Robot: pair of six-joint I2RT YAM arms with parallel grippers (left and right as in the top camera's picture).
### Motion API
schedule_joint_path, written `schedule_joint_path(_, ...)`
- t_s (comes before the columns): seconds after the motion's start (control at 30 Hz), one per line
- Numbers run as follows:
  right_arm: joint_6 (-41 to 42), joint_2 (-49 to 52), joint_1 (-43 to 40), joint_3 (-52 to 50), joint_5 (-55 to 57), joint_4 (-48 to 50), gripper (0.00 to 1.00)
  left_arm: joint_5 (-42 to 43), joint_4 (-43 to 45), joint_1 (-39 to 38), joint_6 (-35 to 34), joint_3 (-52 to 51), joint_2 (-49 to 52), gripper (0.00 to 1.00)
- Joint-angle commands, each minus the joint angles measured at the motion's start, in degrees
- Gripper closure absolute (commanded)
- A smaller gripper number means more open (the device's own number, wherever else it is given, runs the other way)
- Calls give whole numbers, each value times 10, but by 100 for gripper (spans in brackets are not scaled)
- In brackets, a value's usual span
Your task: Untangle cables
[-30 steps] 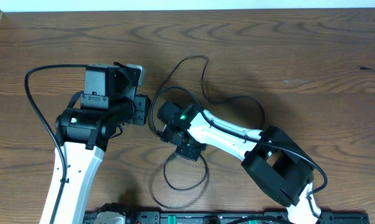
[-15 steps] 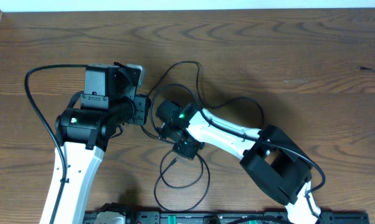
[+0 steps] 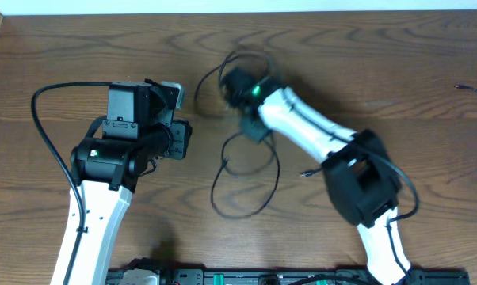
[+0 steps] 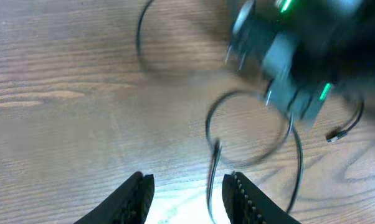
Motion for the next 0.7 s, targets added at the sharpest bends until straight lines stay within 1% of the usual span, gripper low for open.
schedule_joint_path(0.0,30,-4,-53,64,-4,-5,99,7,-1,2,-1,10,-1,59)
schedule_joint_path(0.1,30,-4,-89,85,-108,-6,99,7,-1,2,-1,10,0,58)
schedule_joint_path(0.17,30,-4,-107,84,-148,-10,99,7,-1,2,-1,10,0,58)
schedule_joint_path(0.4,30,-4,-110,82,-120,-14,99,7,-1,2,-1,10,0,58)
schedule_joint_path(0.43,30,-4,-110,82,-120,-13,96,7,-1,2,-1,10,0,58)
schedule_joint_path(0.47,30,-4,-110,82,-120,-12,84,7,-1,2,-1,10,0,58)
schedule_joint_path(0.53,30,-4,-110,82,-117,-12,48,7,-1,2,-1,10,0,58)
schedule_joint_path(0.57,29,-4,-110,82,-107,-12,31,7,-1,2,-1,10,0,58)
schedule_joint_path(0.6,29,-4,-110,81,-89,-12,17,7,-1,2,-1,10,0,58)
schedule_joint_path(0.67,21,-4,-112,78,-50,-9,3,7,-1,2,-1,10,0,58)
